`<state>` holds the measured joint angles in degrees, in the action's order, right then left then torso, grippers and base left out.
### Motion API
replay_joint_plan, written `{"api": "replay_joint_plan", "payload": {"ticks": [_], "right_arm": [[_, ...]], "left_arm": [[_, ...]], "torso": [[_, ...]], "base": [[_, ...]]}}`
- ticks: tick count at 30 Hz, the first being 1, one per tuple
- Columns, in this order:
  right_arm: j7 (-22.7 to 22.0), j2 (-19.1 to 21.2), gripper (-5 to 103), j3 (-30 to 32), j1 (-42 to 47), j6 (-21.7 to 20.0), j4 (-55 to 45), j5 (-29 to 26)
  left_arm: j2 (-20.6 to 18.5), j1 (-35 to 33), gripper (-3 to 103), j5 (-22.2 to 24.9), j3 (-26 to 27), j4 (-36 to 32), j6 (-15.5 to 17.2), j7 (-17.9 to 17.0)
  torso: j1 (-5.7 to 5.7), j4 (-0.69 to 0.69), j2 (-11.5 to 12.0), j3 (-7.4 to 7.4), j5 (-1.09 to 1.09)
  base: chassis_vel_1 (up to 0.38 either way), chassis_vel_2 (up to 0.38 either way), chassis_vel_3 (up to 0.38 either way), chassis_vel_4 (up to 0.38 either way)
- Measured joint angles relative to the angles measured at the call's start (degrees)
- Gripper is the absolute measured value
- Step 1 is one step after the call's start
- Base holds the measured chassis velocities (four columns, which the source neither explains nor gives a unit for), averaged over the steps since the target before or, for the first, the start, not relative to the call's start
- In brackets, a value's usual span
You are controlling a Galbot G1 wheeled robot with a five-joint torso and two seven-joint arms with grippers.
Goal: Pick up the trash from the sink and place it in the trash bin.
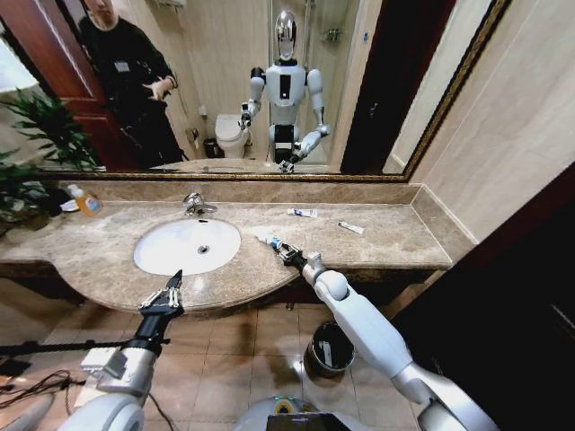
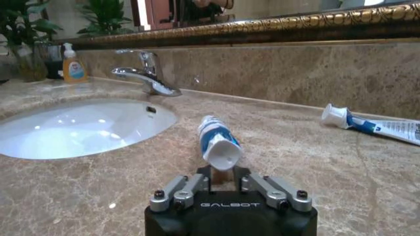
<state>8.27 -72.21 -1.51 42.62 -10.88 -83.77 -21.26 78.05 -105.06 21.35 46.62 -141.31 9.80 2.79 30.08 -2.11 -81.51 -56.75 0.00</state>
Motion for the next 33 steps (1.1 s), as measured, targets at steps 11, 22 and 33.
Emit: {"api": "replay_joint_plan", "payload": {"ticks": [11,22,33], "right_arm": [[-0.36,0.83,0,0.24,1.13,0.1,-2.83,0.16],[-0.22,2.91,0,2.92,3.56,0.15,-5.66,0.09],[-0.44,1.84,24,-0.35,-3.39,0.06,-1.44,-0.69]], "left_arm": [[0.0,0.0,0,0.0,0.0,0.0,0.0,0.0],[0.0,0.0,0,0.0,0.0,0.0,0.0,0.0],[0.0,0.0,0,0.0,0.0,0.0,0.0,0.0]], "torso": [[0.0,0.0,0.0,0.0,0.0],[0.0,0.01,0.0,0.0,0.01],[0.0,-0.01,0.0,0.0,0.0]], "base": [[0.0,0.0,0.0,0.0],[0.0,0.0,0.0,0.0],[0.0,0.0,0.0,0.0]]}}
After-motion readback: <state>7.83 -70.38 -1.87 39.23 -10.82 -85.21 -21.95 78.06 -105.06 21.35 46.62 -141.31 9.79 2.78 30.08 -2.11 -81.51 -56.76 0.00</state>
